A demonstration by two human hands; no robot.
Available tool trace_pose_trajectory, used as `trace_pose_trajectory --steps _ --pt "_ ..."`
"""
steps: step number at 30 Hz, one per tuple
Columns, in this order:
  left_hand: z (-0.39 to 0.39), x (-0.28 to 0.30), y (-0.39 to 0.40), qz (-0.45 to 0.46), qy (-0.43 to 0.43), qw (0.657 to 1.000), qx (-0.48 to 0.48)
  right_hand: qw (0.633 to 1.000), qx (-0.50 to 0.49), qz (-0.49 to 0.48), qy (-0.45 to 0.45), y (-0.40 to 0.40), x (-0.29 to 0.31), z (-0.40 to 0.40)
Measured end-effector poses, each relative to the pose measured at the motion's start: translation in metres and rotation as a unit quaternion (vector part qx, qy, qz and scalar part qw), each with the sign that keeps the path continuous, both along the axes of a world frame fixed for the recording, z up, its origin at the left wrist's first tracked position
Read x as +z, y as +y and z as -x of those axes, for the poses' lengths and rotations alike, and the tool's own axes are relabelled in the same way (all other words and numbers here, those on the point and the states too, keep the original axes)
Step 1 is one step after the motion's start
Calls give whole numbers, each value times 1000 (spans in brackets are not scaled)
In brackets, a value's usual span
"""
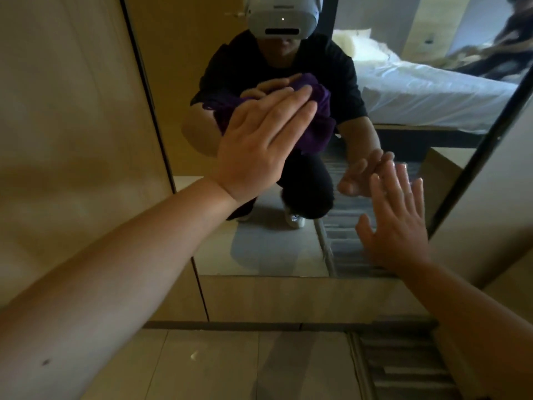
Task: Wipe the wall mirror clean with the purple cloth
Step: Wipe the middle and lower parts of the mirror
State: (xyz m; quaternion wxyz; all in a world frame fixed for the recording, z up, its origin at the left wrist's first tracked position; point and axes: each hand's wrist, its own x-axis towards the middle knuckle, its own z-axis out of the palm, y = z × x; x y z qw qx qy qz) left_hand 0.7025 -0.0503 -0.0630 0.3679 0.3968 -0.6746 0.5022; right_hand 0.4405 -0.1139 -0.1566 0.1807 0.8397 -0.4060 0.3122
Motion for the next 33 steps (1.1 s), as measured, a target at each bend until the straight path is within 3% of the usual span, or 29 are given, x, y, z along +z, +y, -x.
trace_pose_trajectory --steps 10,18,25,30,33 --pt "15 -159 -18 -90 -132 985 69 999 7 40 -3 -30 -13 14" --pt "5 -255 1 -193 -166 963 83 993 28 108 -29 -51 -26 14" --pt "21 -230 7 -245 -80 966 18 996 11 86 5 -46 -21 18" --pt "18 -169 12 -188 6 982 -5 997 9 77 19 -39 -17 19" --pt "20 -117 11 -139 16 990 -23 998 7 67 20 -35 -16 18"
